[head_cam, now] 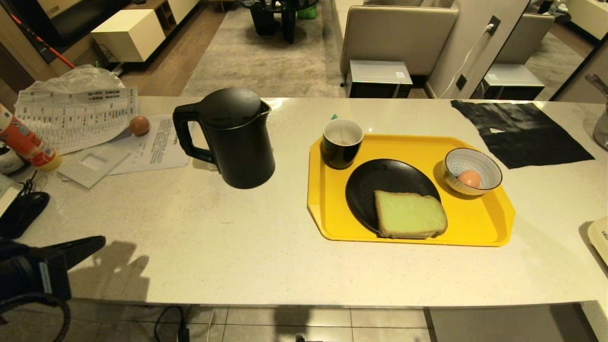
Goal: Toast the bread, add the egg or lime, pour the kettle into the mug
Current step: Pick up the kettle
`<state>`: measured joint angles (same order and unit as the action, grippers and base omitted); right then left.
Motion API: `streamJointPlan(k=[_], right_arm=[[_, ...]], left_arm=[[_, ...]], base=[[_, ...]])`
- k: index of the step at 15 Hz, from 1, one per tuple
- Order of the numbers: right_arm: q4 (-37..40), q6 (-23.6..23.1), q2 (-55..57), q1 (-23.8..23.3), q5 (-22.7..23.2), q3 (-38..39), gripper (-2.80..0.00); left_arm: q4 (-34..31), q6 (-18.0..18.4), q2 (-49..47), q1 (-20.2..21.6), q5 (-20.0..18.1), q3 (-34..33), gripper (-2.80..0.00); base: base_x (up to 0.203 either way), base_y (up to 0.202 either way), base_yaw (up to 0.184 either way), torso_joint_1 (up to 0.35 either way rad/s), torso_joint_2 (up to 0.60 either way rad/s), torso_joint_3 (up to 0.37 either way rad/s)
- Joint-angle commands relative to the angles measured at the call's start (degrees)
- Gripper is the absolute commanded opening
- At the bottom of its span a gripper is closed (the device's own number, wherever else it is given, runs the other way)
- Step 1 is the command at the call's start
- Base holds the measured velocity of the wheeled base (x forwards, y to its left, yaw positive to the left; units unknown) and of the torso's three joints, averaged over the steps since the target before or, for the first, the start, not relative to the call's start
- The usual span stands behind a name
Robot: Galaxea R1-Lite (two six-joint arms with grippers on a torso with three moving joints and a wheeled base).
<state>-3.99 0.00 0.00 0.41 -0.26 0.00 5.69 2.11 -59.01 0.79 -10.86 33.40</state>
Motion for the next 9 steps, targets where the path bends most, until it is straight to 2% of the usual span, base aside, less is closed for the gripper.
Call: streamJointPlan(k=[1,3,9], right_arm=[[-0.1,0.0,0.1,0.0,0.0,1.6,-2.8],[-0.1,0.0,0.2,0.0,0.0,1.6,-2.8],[-0.1,0.0,0.1,0.0,0.0,1.6,-2.8]], left_arm=[[5.2,0.2,-7.4,2.2,0.1,-0.3,-2.8],[8.5,0.3,-11.2,5.4,0.0,0.2,-2.8],[9.8,2.8,-13.6,8.9,0.1,0.3,-2.8]], base=[[0.0,0.0,0.0,0.0,0.0,0.0],[0.0,0.0,0.0,0.0,0.0,0.0],[0.0,0.0,0.0,0.0,0.0,0.0]])
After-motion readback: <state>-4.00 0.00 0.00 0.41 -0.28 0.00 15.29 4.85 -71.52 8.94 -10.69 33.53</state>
